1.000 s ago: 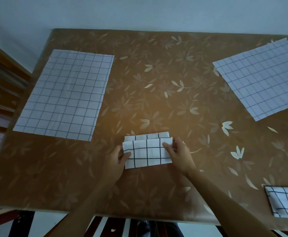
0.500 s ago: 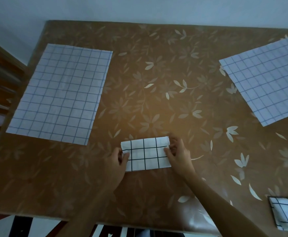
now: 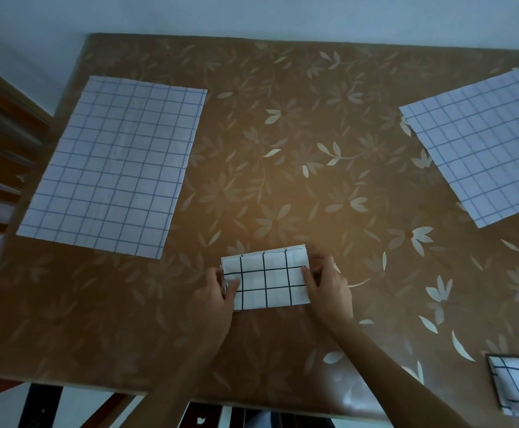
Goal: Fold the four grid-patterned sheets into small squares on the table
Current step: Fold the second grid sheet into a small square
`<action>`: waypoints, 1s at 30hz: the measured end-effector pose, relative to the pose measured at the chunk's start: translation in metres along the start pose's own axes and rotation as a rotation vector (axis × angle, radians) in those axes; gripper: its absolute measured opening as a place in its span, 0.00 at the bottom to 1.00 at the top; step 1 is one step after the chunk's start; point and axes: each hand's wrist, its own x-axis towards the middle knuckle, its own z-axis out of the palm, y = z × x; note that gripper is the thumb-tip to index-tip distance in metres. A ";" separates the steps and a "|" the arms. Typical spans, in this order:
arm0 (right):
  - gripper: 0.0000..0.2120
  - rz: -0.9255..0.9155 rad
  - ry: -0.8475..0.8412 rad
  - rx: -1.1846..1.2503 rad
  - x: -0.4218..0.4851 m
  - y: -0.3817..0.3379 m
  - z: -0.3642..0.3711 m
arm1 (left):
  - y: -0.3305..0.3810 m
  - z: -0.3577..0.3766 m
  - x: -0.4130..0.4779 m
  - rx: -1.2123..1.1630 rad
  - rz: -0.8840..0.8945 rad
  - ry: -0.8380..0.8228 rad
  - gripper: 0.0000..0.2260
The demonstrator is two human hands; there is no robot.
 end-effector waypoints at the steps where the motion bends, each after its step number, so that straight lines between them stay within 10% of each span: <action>1: 0.12 0.002 0.005 -0.013 0.001 0.000 0.001 | 0.000 0.001 -0.001 0.024 0.007 0.008 0.18; 7: 0.08 -0.376 0.177 -0.064 -0.004 -0.003 -0.001 | -0.005 0.005 -0.002 0.104 0.044 0.045 0.23; 12: 0.21 -0.739 -0.013 -0.414 -0.021 -0.010 0.026 | -0.009 0.008 -0.001 0.115 0.045 0.017 0.25; 20: 0.29 -0.781 -0.181 -0.572 -0.022 -0.008 0.044 | -0.008 0.020 -0.005 0.520 0.721 0.017 0.25; 30: 0.36 -0.707 -0.196 -0.653 0.023 0.016 0.016 | -0.018 0.016 0.003 0.613 0.448 -0.162 0.34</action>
